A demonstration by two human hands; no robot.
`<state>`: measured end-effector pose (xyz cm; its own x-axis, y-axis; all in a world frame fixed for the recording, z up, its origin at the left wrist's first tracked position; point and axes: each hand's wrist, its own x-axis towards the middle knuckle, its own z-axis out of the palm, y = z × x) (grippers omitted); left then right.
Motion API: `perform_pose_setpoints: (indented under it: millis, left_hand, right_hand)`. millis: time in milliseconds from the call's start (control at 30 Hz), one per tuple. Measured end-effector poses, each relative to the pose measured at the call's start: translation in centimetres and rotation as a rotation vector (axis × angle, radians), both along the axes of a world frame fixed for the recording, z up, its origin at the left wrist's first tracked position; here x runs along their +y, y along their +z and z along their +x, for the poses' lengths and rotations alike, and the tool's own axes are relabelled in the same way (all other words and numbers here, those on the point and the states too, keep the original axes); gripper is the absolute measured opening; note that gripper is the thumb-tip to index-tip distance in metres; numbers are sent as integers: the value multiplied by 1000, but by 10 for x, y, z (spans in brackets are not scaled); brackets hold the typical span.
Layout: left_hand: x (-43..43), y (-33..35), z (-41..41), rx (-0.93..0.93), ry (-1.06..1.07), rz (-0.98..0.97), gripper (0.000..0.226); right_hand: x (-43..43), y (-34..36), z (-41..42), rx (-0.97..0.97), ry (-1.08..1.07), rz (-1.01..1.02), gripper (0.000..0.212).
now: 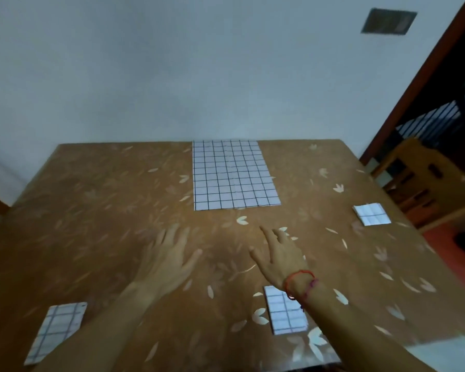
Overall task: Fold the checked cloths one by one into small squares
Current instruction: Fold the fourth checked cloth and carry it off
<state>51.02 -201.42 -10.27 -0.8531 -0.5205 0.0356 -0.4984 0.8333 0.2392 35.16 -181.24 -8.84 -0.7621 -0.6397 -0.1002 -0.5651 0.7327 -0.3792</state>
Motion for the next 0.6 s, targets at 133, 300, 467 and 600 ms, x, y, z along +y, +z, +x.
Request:
perform_pose_setpoints:
  millis: [133,300,467,600]
  left_hand:
    - [10,7,-21,-13,1,10,81]
    - [12,4,-33,-32,3,-14,77]
    - [8,-1,-47,-44,-9,-5,79]
    - [-2,-17,-67,-84,-5,44,69]
  right_hand:
    - [9,7,-19,69,30,82,61]
    - [8,6,-34,110,64,143,63]
    - [0,-7,-48,110,90,192,65]
    - [-12,-23,-68,92,106,220,64]
